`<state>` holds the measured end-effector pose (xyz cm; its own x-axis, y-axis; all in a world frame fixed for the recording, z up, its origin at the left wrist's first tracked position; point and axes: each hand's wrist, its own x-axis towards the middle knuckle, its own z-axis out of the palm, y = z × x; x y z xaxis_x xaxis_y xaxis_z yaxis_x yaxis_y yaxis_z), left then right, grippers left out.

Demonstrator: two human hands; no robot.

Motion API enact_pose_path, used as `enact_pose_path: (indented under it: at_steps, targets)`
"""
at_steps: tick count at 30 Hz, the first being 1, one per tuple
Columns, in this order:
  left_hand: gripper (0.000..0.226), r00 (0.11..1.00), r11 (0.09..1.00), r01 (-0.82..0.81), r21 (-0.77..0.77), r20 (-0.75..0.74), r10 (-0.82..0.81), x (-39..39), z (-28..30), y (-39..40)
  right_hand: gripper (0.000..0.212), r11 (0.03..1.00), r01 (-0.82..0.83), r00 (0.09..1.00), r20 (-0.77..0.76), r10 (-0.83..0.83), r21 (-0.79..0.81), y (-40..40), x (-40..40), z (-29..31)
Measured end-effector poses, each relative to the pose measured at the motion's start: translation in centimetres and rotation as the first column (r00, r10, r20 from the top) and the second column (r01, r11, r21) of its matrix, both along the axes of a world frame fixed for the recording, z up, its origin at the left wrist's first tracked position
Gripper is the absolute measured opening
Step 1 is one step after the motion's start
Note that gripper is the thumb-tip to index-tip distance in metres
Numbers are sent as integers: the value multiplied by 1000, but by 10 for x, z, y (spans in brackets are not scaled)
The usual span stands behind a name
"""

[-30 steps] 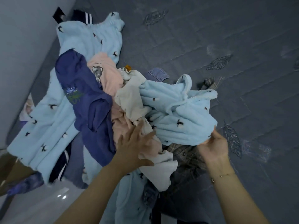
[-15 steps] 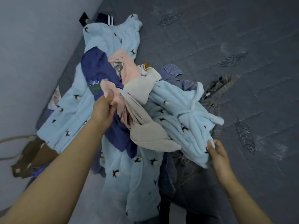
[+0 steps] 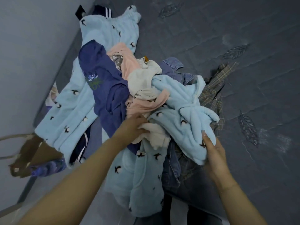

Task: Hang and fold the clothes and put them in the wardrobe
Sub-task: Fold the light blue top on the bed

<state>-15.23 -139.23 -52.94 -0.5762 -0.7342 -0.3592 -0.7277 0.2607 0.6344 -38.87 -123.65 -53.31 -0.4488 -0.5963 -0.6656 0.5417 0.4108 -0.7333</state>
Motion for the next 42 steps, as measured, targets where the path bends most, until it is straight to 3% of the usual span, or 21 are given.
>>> enact_pose_path:
  at_steps: [2,3,4,6,7,8,9,10,12,14,16,19,22,24,25,27,30,33,36,39,42]
  targets:
    - [14,976,983,-184,28,-113,186,13,15,-18,31,999,26,1000,1,-26,43,2,-4,2]
    - [9,931,947,-314,65,-173,320,20,21,-27,29,997,47,999,15,-48,60,3,-5,3]
    - [7,825,861,-489,142,-245,509,24,28,-38,29,996,59,997,36,-61,65,4,-7,4]
    - [9,376,501,-758,418,-348,859,29,40,-63,29,997,54,994,89,-58,51,5,-8,10]
    - [23,168,314,-818,483,-320,932,29,43,-75,29,998,46,992,115,-50,40,5,-8,15]
    - [38,108,225,-859,460,-266,958,27,45,-85,31,999,36,990,136,-40,30,6,-9,19]
    - [48,168,236,-885,401,-197,966,23,45,-92,33,1000,25,988,155,-27,17,7,-10,23]
    - [56,294,313,-895,317,-107,950,15,45,-93,34,1000,18,985,172,-18,3,7,-11,27]
    - [66,582,573,-810,128,46,812,-8,44,-83,33,999,25,982,186,-19,-28,9,-13,34]
    - [74,838,838,-545,18,22,545,-40,39,-61,33,998,39,988,153,-30,-57,13,-15,36]
    - [72,971,970,-232,71,-45,235,-76,30,-35,34,994,55,993,108,-45,-90,19,-20,36]
    - [84,998,955,-65,288,3,67,-125,10,-14,33,983,107,989,114,-90,-152,28,-34,38]
    - [95,966,964,68,257,225,-128,-159,2,-10,37,958,204,974,139,-179,-202,39,-59,47]
    - [71,942,955,185,231,234,-239,-177,9,-7,38,934,263,962,135,-236,-240,50,-77,57]
    - [53,930,949,250,192,225,-291,-186,16,-4,38,923,273,961,128,-247,-270,56,-85,63]
    - [44,915,935,340,105,194,-354,-202,32,6,41,903,296,955,128,-269,-312,72,-98,74]
    - [37,963,963,268,19,16,-268,-235,63,31,43,869,366,931,126,-344,-334,102,-131,85]
    - [43,967,980,189,68,-189,-173,-288,92,78,45,859,370,925,57,-375,-353,139,-180,94]
    - [43,953,952,238,193,-237,-190,-344,93,136,37,869,419,900,-6,-436,-263,187,-235,86]
    - [37,957,876,288,386,-131,-257,-387,60,178,23,919,388,902,-175,-394,-70,246,-284,53]
    - [24,965,940,250,234,23,-262,-418,4,186,24,967,219,965,-177,-194,129,295,-309,8]
